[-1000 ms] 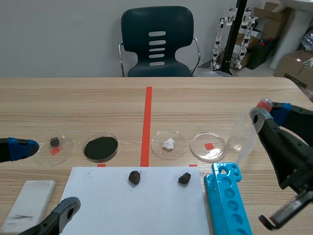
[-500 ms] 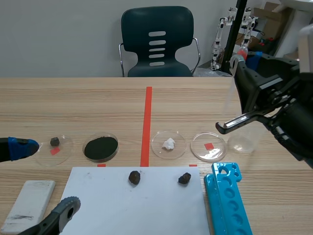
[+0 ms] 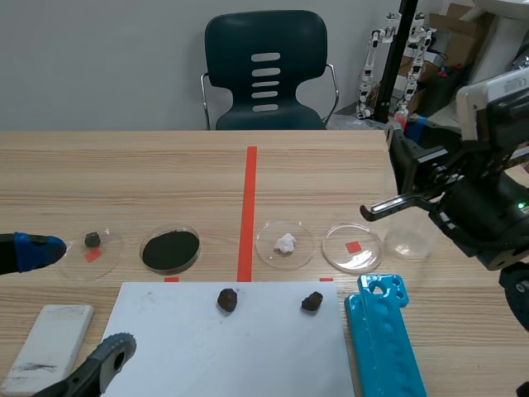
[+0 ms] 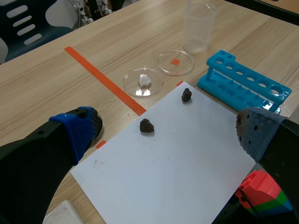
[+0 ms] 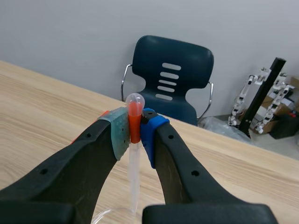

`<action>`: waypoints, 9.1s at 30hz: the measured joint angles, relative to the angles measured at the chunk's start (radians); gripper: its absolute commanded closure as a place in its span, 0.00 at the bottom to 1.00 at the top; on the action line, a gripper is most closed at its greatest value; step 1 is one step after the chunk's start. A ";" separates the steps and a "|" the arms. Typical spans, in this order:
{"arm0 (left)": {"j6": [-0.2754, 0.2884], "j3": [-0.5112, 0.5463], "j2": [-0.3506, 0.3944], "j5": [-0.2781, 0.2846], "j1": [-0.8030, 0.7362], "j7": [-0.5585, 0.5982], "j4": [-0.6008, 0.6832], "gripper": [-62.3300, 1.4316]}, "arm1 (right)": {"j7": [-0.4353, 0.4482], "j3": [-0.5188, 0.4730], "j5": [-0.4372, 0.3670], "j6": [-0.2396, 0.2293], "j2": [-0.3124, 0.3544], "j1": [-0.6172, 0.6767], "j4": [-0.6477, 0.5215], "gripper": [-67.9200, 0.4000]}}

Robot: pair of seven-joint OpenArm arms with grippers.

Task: Draw acid from the petri dish

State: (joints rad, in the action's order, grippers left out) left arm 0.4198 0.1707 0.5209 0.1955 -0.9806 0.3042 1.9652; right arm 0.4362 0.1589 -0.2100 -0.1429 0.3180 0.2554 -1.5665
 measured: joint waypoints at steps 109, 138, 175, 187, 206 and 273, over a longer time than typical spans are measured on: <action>0.000 0.000 0.000 0.000 0.000 0.000 0.000 0.00 | 0.307 0.000 0.180 0.016 -0.179 -0.158 0.489 0.87; 0.000 0.000 0.000 0.000 0.000 0.000 0.000 0.00 | 0.307 0.000 0.180 0.016 -0.179 -0.158 0.489 0.88; 0.000 0.000 0.000 0.000 0.000 0.000 0.000 0.00 | 0.192 0.000 0.134 0.016 -0.149 -0.103 0.260 0.88; 0.000 0.000 0.000 0.000 0.000 0.000 0.000 0.00 | 0.052 0.000 0.135 0.014 -0.067 0.216 -0.283 0.88; 0.000 0.000 0.000 0.000 0.000 0.000 0.000 0.00 | 0.141 0.000 0.201 0.017 -0.010 0.750 -0.544 0.88; 0.000 0.000 0.000 0.000 0.000 0.000 0.000 0.00 | 0.203 0.000 0.267 0.020 -0.010 0.795 -0.544 0.88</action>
State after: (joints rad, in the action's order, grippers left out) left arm 0.4198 0.1707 0.5209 0.1951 -0.9806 0.3042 1.9652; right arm 0.6388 0.1593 0.0566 -0.1230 0.3077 1.0500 -2.1105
